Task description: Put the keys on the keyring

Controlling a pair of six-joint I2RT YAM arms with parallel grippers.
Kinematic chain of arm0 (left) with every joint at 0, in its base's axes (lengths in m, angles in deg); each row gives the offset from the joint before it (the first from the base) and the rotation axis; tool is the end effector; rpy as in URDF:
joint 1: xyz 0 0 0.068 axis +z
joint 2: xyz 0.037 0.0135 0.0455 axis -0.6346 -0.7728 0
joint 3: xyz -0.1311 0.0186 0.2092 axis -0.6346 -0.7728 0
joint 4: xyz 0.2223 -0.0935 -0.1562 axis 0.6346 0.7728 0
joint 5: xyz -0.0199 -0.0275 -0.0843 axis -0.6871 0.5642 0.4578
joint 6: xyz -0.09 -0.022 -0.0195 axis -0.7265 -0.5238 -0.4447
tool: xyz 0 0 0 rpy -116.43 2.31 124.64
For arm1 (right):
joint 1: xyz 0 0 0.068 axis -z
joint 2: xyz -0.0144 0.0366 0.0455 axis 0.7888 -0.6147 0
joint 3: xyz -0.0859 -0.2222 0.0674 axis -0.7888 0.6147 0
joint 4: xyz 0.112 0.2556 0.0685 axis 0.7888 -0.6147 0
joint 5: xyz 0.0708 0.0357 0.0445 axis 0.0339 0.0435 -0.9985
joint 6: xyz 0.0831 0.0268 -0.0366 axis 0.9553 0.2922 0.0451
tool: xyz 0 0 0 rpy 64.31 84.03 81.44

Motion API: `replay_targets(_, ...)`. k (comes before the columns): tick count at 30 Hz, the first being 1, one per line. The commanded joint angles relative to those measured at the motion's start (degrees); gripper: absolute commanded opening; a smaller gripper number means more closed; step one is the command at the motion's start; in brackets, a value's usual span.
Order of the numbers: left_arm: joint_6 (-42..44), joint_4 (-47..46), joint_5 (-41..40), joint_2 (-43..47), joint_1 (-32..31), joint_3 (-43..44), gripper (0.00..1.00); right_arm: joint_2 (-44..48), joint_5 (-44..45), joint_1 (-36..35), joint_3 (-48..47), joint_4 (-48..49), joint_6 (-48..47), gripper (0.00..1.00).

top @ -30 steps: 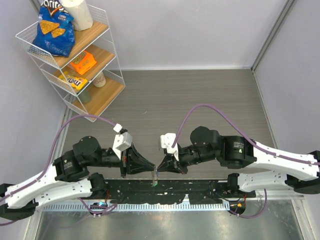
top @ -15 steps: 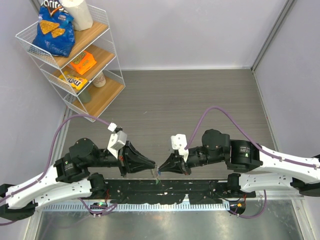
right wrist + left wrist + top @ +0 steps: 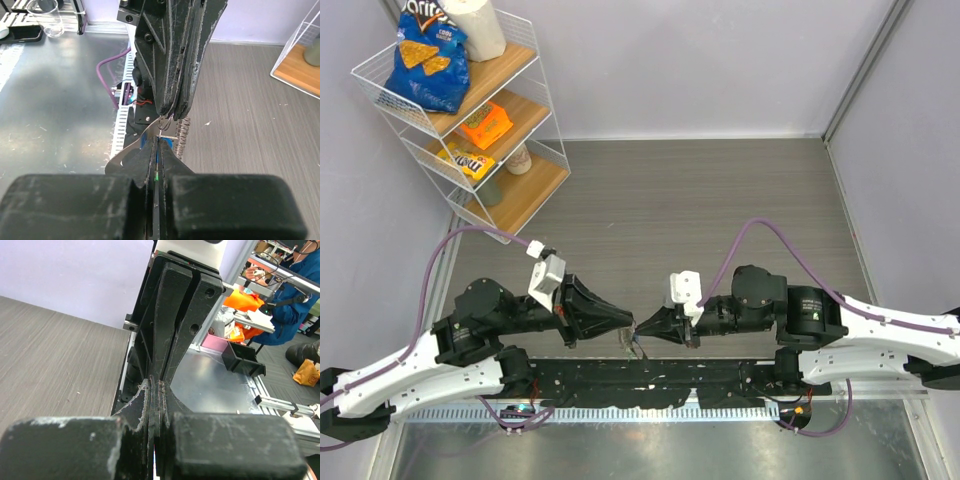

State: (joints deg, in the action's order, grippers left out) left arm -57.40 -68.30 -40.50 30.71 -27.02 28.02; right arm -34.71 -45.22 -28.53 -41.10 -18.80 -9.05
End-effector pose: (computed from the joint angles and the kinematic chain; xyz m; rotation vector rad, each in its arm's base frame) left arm 0.0626 -0.2147 0.3783 0.8640 1.3466 -1.5110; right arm 0.0322 0.2868 0.3715 -1.3722 1.2626 1.0952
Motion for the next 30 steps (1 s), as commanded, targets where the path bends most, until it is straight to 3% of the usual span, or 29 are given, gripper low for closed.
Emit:
replay_targets(1,-0.6,-6.0,-2.1,0.0,0.1,-0.1,0.0,1.3,3.2,-0.8,0.7,4.2,-1.2,0.07)
replay_targets(11,-0.9,-6.2,-2.3,0.8,0.0,-0.8,0.0,4.7,5.5,-0.8,1.5,6.4,0.2,0.33)
replay_targets(30,-1.6,-8.9,-0.7,2.3,0.1,-1.9,0.0,2.2,3.4,-0.8,-0.7,8.6,4.4,0.39)
